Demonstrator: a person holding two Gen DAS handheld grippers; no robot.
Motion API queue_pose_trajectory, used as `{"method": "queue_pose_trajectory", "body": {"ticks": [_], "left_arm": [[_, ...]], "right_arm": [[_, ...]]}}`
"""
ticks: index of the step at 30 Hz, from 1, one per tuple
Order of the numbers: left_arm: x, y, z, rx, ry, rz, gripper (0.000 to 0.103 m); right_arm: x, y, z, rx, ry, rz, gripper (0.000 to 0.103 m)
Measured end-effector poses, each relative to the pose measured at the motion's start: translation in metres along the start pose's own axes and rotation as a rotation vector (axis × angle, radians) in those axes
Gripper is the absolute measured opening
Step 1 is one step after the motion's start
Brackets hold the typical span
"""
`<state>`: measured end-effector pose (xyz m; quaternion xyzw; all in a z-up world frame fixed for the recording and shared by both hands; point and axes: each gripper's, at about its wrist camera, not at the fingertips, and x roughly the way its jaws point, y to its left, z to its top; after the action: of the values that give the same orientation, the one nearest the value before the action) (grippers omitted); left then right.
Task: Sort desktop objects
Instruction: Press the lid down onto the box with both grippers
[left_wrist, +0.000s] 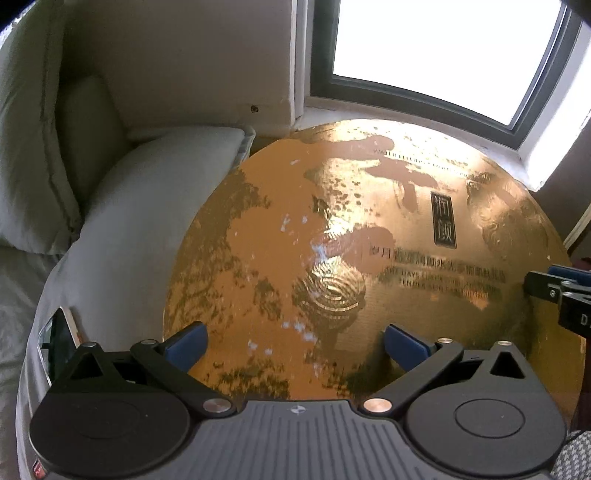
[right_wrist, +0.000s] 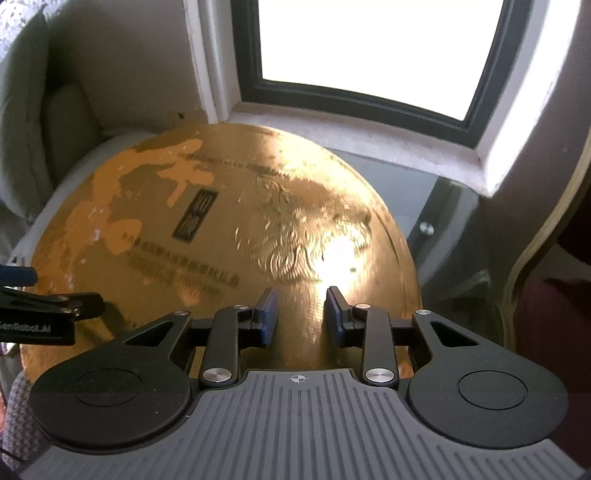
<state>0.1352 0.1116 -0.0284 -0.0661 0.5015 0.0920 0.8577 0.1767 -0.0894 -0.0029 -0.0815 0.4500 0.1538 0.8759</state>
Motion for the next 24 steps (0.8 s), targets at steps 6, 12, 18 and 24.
{"method": "queue_pose_trajectory", "body": {"ticks": [6,12,18,24], "left_arm": [[-0.004,-0.004,-0.001,0.014,0.015,0.028,0.101],[-0.033,-0.006,-0.028,0.058,-0.019,0.026,0.102],[-0.055,-0.013,-0.070,0.085,-0.005,0.026,0.102],[-0.053,-0.030,-0.094,0.145,0.024,0.043,0.102]], "right_arm": [[0.005,0.001,0.008,0.016,0.022,0.002,0.037],[-0.033,0.000,-0.009,0.047,-0.006,0.052,0.042],[-0.074,0.018,-0.058,0.010,0.014,0.167,0.046],[-0.079,0.031,-0.099,-0.017,0.073,0.167,0.035]]}}
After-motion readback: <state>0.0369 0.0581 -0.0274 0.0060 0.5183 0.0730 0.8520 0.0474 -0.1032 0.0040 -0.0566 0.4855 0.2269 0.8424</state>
